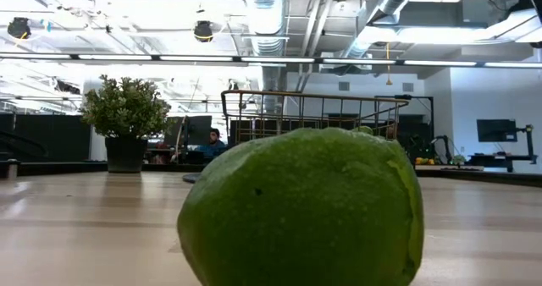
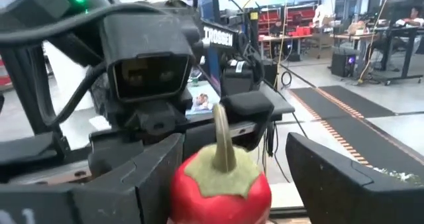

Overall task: Build produce basket
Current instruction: Put the red bell pepper into the basket

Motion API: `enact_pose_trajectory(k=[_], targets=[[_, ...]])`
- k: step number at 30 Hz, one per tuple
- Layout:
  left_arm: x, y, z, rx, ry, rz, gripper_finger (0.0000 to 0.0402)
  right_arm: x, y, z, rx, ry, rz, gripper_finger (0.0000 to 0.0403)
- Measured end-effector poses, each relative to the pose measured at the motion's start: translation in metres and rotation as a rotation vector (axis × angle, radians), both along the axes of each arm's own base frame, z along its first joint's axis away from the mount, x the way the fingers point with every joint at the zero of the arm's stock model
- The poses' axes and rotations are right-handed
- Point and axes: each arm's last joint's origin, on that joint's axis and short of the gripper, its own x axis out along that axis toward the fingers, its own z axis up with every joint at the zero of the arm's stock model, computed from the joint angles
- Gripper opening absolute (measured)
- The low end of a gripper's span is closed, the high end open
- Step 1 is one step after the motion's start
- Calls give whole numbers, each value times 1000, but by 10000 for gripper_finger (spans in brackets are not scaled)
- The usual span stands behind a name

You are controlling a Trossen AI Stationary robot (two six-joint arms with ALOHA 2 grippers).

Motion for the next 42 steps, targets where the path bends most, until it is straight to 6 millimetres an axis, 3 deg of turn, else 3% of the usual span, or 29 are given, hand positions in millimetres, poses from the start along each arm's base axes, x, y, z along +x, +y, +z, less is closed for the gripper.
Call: enact_pose_trajectory(k=[5, 10, 18, 24, 27, 29, 33, 35, 38, 42], targets=[[0, 0, 0, -1, 1, 1, 53, -2, 0, 7, 0, 26, 1, 240], [0, 0, 0, 7, 1, 10, 73, -5, 0, 12, -8, 76, 1, 112], [1, 0, 2, 41, -5, -8, 149, -9, 0, 17, -50, 122, -17, 108], [3, -3, 21, 70, -56, -136, 201, -20, -10, 20, -51, 261, -113, 108], [-1, -3, 33, 39, -90, -195, 217, -31, -23, 13, -89, 426, -224, 108], [-4, -2, 28, 33, -36, -184, 222, -35, -32, 2, -113, 568, -327, 108], [-7, -2, 18, 1, 38, -148, 223, -70, -45, 6, -30, 790, -445, 108], [-8, -1, 16, -28, 48, -129, 222, -84, -51, -4, 15, 954, -476, 108], [-9, -1, 7, -32, 113, -83, 222, -84, -56, -28, 20, 1143, -518, 108], [-12, 2, 2, -35, 147, -16, 221, -87, -56, -39, 36, 1257, -521, 108]])
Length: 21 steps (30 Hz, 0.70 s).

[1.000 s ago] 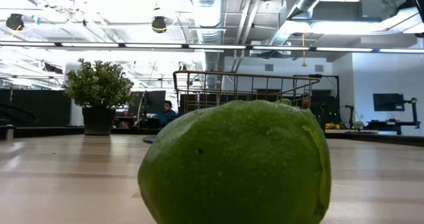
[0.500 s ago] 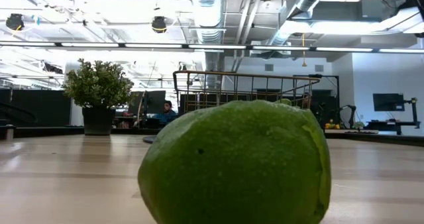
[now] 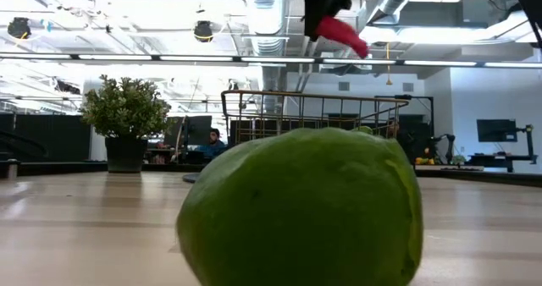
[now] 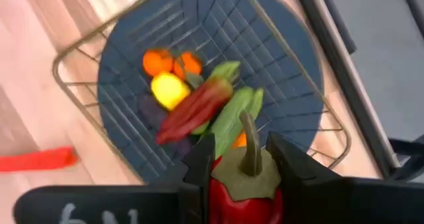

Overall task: Build produce basket
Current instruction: Put the red bell pepper into the basket

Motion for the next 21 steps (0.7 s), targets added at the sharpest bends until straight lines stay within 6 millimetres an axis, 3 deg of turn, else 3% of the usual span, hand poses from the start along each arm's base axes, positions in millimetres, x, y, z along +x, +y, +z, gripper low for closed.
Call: enact_pose_trajectory(k=[8, 13, 21], targets=[[3, -2, -5, 8, 25, 29, 221, 26, -16, -40, 22, 104, -30, 108], [8, -4, -9, 20, 46, 28, 221, 46, -26, -79, 48, 204, -6, 108], [15, -8, -15, 9, 84, 16, 221, 55, -57, -115, 124, 289, -17, 108]])
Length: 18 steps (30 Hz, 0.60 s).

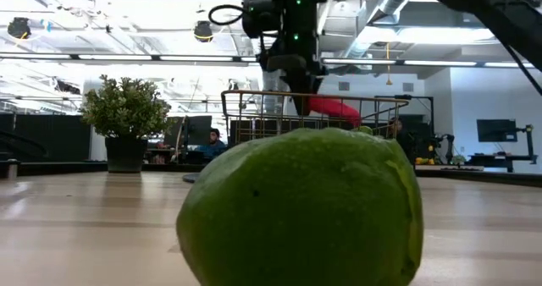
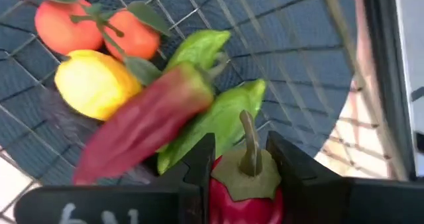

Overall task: Build produce basket
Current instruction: Put the red bell pepper into the basket

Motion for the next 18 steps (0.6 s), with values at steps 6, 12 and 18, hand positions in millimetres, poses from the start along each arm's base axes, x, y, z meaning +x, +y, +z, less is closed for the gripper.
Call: enact_pose_trajectory(k=[6, 12, 18], targets=[[2, -1, -2, -5, 3, 12, 221, 4, -16, -14, 70, -15, -18, 108], [2, -1, -2, -9, 2, 16, 221, 1, -23, -14, 77, -13, -20, 108], [2, -1, -2, -8, 2, 16, 221, -6, -33, -14, 105, 23, -37, 108]])
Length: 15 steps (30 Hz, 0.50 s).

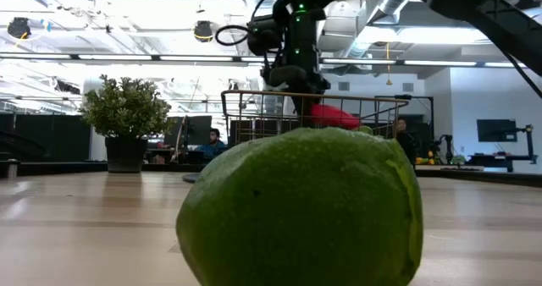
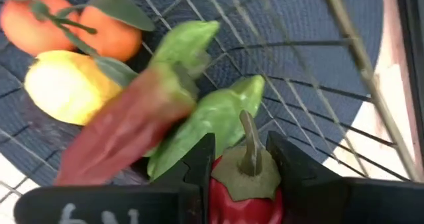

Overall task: Build produce basket
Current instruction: Put the red bell pepper into the basket

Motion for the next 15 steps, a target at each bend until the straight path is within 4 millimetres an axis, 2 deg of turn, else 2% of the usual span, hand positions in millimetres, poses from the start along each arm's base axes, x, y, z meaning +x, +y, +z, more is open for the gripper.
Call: enact_pose_trajectory(k=[4, 15], targets=[[0, 0, 0, 1, 0, 1, 221, -2, -3, 0, 1, 3, -9, 108], [0, 0, 0, 1, 0, 1, 221, 0, 4, 0, 43, 1, 6, 108]])
